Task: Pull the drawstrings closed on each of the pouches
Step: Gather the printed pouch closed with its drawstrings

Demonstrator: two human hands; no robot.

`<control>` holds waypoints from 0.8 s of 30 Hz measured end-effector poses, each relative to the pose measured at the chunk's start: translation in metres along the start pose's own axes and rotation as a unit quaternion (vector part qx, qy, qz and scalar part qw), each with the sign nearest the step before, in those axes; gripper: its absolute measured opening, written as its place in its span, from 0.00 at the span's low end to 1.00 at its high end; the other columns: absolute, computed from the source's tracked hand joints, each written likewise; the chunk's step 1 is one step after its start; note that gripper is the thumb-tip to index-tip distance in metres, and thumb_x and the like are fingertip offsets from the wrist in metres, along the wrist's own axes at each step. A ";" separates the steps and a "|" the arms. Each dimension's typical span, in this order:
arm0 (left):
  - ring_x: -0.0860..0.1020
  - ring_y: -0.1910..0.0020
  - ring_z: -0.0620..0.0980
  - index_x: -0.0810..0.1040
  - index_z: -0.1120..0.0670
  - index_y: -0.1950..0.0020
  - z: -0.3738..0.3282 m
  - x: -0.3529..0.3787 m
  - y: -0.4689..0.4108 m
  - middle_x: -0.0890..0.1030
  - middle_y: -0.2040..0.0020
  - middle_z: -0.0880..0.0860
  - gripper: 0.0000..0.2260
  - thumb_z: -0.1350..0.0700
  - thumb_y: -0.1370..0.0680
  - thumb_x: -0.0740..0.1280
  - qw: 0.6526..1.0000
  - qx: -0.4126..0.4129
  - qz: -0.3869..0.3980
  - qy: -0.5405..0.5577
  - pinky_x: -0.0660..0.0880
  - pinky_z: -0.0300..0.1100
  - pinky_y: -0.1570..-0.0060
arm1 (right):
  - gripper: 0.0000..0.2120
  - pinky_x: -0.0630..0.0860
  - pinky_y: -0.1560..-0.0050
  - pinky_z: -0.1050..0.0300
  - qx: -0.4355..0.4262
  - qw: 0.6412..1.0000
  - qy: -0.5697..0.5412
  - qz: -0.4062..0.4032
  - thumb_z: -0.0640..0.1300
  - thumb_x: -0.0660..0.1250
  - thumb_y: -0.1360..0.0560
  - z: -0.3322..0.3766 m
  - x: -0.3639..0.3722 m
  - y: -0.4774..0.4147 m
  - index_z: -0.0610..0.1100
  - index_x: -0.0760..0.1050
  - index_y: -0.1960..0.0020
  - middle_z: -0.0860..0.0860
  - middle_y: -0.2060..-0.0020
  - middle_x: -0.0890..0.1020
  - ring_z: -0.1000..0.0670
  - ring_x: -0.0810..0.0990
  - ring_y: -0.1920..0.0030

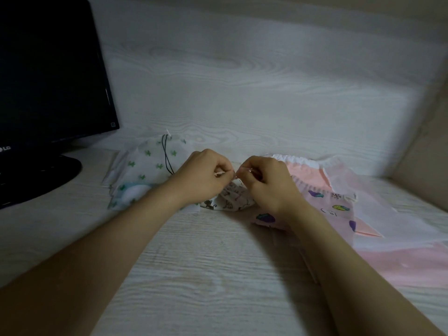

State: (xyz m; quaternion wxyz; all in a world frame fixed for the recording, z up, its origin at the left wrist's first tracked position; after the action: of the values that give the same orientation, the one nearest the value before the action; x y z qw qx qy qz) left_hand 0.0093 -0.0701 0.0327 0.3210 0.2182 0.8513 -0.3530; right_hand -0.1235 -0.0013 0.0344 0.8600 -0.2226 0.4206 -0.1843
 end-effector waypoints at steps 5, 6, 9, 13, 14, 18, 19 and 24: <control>0.84 0.58 0.38 0.89 0.46 0.55 -0.006 -0.001 0.003 0.86 0.61 0.41 0.05 0.52 0.22 0.74 1.000 0.001 0.008 0.021 0.80 0.38 0.56 | 0.09 0.66 0.70 0.66 0.035 0.998 -0.041 -0.010 0.42 0.67 0.22 -0.005 -0.002 0.000 0.46 0.83 0.59 0.59 0.77 0.74 0.57 0.71 0.73; 0.84 0.58 0.39 0.89 0.46 0.55 -0.007 -0.001 0.003 0.86 0.61 0.41 0.04 0.52 0.22 0.75 1.000 0.001 0.008 0.030 0.81 0.40 0.56 | 0.10 0.67 0.69 0.66 0.057 0.996 -0.072 -0.012 0.42 0.68 0.22 -0.008 -0.003 0.000 0.45 0.82 0.61 0.59 0.77 0.73 0.58 0.70 0.73; 0.84 0.55 0.36 0.90 0.46 0.54 -0.008 0.000 0.003 0.87 0.59 0.39 0.04 0.51 0.21 0.75 0.999 -0.001 0.013 0.047 0.82 0.43 0.47 | 0.13 0.65 0.70 0.59 0.146 0.964 -0.222 0.001 0.42 0.70 0.21 -0.018 -0.002 0.002 0.42 0.81 0.64 0.51 0.74 0.70 0.52 0.66 0.72; 0.84 0.50 0.38 0.89 0.44 0.53 -0.001 0.006 0.000 0.87 0.56 0.39 0.04 0.50 0.20 0.74 0.996 -0.021 0.043 0.077 0.80 0.50 0.39 | 0.11 0.66 0.66 0.55 0.177 0.912 -0.370 0.001 0.46 0.66 0.17 -0.021 -0.005 0.002 0.40 0.83 0.51 0.49 0.70 0.70 0.49 0.67 0.69; 0.84 0.50 0.39 0.89 0.44 0.52 0.001 0.007 0.000 0.87 0.55 0.39 0.04 0.50 0.20 0.74 0.995 -0.028 0.047 0.087 0.80 0.50 0.39 | 0.11 0.69 0.63 0.54 0.169 0.898 -0.405 -0.004 0.46 0.64 0.16 -0.019 -0.007 0.001 0.42 0.83 0.44 0.48 0.67 0.75 0.49 0.71 0.67; 0.85 0.51 0.40 0.89 0.50 0.49 0.009 0.010 -0.001 0.88 0.55 0.43 0.05 0.54 0.18 0.73 0.986 -0.062 0.052 0.149 0.80 0.44 0.41 | 0.16 0.77 0.50 0.55 0.147 0.897 -0.417 -0.017 0.43 0.65 0.16 -0.021 -0.009 -0.005 0.52 0.77 0.30 0.46 0.45 0.87 0.49 0.85 0.52; 0.86 0.51 0.40 0.89 0.52 0.49 0.011 0.010 -0.002 0.88 0.55 0.44 0.05 0.56 0.18 0.72 0.983 -0.073 0.052 0.162 0.80 0.42 0.41 | 0.16 0.78 0.50 0.56 0.137 0.916 -0.377 -0.020 0.41 0.67 0.18 -0.020 -0.009 -0.005 0.52 0.78 0.31 0.46 0.46 0.87 0.50 0.85 0.52; 0.86 0.51 0.45 0.89 0.52 0.50 0.020 0.007 -0.005 0.88 0.57 0.48 0.08 0.60 0.18 0.70 0.980 -0.098 0.034 0.172 0.79 0.42 0.42 | 0.02 0.80 0.59 0.60 0.076 0.980 -0.185 -0.017 0.40 0.75 0.24 -0.011 -0.002 0.000 0.45 0.87 0.53 0.50 0.62 0.88 0.54 0.86 0.61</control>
State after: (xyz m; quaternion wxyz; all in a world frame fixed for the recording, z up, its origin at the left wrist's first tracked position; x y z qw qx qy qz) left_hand 0.0093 -0.0869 0.0187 0.2011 0.2722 0.9164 -0.2137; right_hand -0.1336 -0.0029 0.0295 0.9341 -0.1940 0.2352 -0.1860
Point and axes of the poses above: each hand's wrist, its own y-axis away from the middle knuckle, its own x-axis out of the palm, z = x × y, the point moved 8 cm from there along -y, towards the middle knuckle
